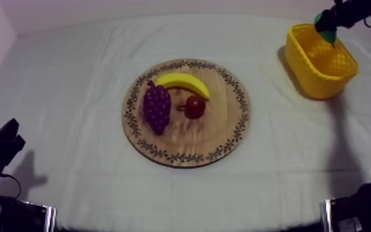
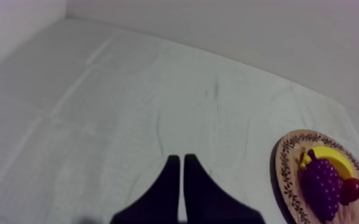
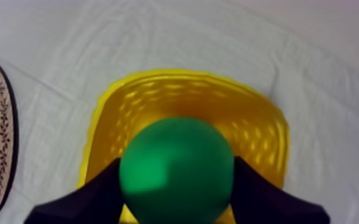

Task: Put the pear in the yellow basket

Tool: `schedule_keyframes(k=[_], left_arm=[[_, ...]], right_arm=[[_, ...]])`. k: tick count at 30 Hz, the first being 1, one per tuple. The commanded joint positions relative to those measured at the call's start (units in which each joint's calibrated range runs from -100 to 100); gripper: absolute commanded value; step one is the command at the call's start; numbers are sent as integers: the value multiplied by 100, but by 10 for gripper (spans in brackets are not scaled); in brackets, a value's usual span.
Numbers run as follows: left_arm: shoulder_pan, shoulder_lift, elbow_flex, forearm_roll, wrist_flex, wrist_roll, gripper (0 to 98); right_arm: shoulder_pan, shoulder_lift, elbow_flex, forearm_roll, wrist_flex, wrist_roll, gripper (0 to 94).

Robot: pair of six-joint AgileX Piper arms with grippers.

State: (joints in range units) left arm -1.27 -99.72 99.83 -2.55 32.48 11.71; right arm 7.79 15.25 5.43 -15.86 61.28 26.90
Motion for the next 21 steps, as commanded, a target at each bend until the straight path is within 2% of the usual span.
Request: schedule_keyframes(k=[1,5,9,21], left_arm=[[0,-2,-5,-1,1,-1,1],[0,-2,-5,-1,1,-1,1],[0,-2,-5,-1,1,-1,1],[0,-2,-5,-1,1,-1,1]], right_arm=[[-13,-54,104,107,-165,-149,603],[24,-324,409,130,-365,-209,646],[108,-822,806,33,-545,-158,609],[254,-3696,2943,-481,-1177,68,206]])
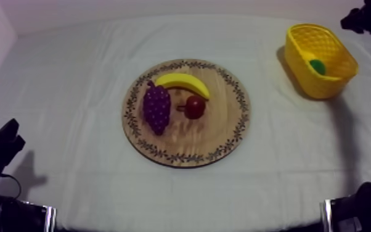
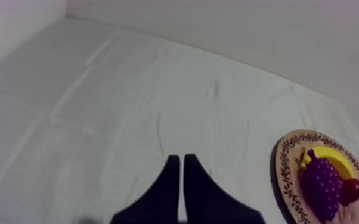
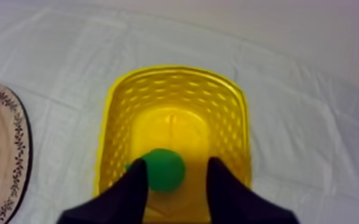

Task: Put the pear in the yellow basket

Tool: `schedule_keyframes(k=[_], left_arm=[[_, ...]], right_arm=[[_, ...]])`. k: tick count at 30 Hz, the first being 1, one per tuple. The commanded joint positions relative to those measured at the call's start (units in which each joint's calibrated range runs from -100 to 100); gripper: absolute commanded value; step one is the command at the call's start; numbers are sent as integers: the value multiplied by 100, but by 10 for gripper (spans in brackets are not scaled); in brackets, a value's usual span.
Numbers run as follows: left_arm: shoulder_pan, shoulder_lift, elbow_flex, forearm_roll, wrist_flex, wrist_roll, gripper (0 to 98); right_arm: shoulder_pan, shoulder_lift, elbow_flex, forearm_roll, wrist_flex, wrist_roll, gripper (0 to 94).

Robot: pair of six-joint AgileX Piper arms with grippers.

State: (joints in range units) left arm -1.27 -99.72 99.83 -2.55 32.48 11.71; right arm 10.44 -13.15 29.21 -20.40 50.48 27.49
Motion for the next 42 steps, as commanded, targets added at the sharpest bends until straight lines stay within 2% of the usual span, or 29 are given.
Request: schedule_keyframes(k=[1,6,13,16,26,33,39,42], left_arm=[[0,-2,-5,-1,1,-1,1],[0,-2,-5,-1,1,-1,1],[0,-2,-5,-1,1,-1,1],[0,-2,-5,-1,1,-1,1],[0,-2,-5,-1,1,-1,1],[0,-2,-5,-1,1,-1,1],[0,-2,-5,-1,1,-1,1],[0,-2,-5,-1,1,-1,1]], right_arm=[[-29,-1147,812,-55,-181,14,169],[-167,-2611,2176,-113,-593,-43,76],[-471,-4511,4310,-191,-1527,-59,34],[-575,-5199,5040,-139,-1743,-129,23],[-697,-6773,6465,451,-1554,-724,13],[-957,-7652,6817,1335,-995,-1702,13],[-1020,-8007,6874,1624,-864,-2159,9],[-1014,-8130,6961,1816,-1008,-2173,6]])
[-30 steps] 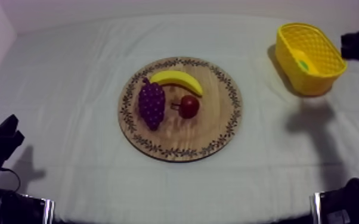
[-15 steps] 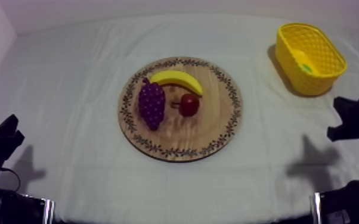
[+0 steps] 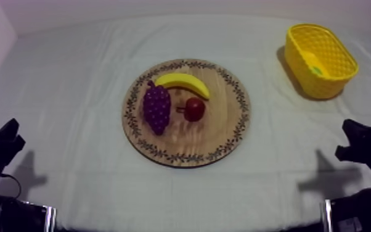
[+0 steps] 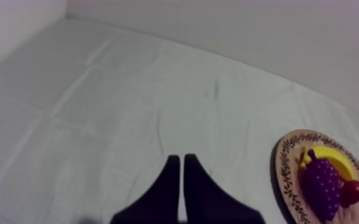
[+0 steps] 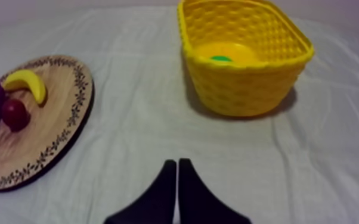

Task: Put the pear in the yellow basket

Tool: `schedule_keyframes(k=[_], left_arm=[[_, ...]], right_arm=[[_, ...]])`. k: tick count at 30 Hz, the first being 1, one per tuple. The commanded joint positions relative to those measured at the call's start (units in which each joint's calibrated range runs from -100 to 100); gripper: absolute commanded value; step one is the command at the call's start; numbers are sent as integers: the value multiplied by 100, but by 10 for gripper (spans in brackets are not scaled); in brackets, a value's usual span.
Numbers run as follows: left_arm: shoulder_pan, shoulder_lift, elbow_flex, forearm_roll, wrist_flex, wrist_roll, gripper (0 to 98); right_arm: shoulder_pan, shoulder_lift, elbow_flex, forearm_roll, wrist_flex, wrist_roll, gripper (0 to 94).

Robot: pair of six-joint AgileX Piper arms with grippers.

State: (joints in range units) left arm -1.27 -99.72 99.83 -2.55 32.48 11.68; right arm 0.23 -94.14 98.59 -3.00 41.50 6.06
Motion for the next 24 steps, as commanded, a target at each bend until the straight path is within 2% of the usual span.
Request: schedule_keyframes(k=[1,5,8,24], left_arm=[[0,-2,-5,-1,1,1,1],[0,-2,-5,-1,1,2,1],[0,-2,-5,-1,1,2,1],[0,-2,-5,-1,1,1,1]], right_arm=[[9,-65,52,117,-176,59,5],[4,-132,103,191,-291,609,4],[2,-146,113,206,-315,792,4],[0,-153,119,214,-328,638,4]])
